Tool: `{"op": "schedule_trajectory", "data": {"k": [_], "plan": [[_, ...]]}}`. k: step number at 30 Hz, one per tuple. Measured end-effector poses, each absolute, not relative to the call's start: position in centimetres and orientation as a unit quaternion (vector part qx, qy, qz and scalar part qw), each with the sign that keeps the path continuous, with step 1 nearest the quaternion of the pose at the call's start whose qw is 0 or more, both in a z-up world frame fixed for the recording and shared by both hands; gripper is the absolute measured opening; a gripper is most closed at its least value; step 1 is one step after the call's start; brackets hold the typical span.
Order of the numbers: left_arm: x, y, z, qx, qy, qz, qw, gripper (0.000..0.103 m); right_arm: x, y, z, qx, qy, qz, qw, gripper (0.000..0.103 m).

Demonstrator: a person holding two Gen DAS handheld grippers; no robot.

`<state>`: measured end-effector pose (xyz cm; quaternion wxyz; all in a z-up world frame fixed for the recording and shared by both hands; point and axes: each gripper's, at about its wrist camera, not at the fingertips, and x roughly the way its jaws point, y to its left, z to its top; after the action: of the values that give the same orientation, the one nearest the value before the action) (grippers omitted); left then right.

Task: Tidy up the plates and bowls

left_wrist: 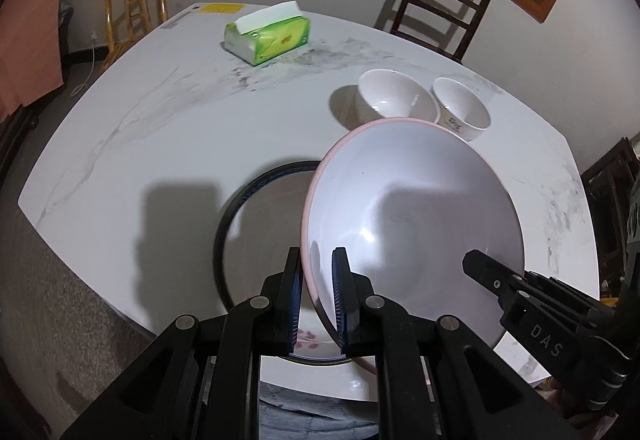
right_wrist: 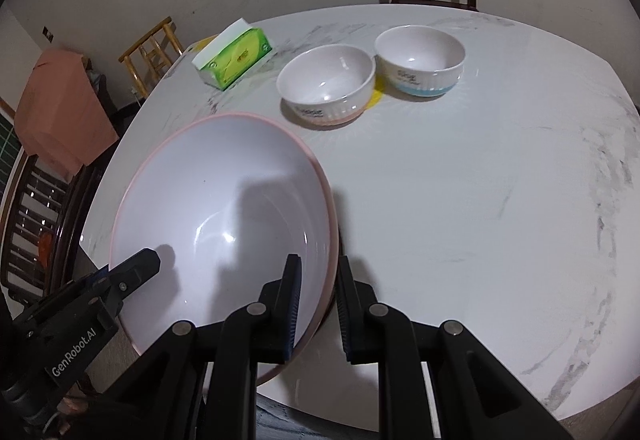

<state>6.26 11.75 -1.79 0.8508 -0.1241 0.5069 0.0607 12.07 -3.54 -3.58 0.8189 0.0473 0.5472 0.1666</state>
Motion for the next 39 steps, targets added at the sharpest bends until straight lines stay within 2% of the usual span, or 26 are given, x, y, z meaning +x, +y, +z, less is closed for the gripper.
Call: {"op": "schedule_trajectory", "data": {"k": [14, 39], "plan": [[6.4, 15.1, -3.8, -0.152, 0.519, 0.080, 0.837, 0.012, 12.7, -0.3, -5.4, 0.028, 0.567, 0.180, 0.803, 0.018], [6.9, 16.4, -5.5, -0.160, 0.529, 0.088, 0.829, 0.011, 13.1, 1.0, -6.7, 0.026, 0.579, 0.190, 0.792, 0.021]]}}
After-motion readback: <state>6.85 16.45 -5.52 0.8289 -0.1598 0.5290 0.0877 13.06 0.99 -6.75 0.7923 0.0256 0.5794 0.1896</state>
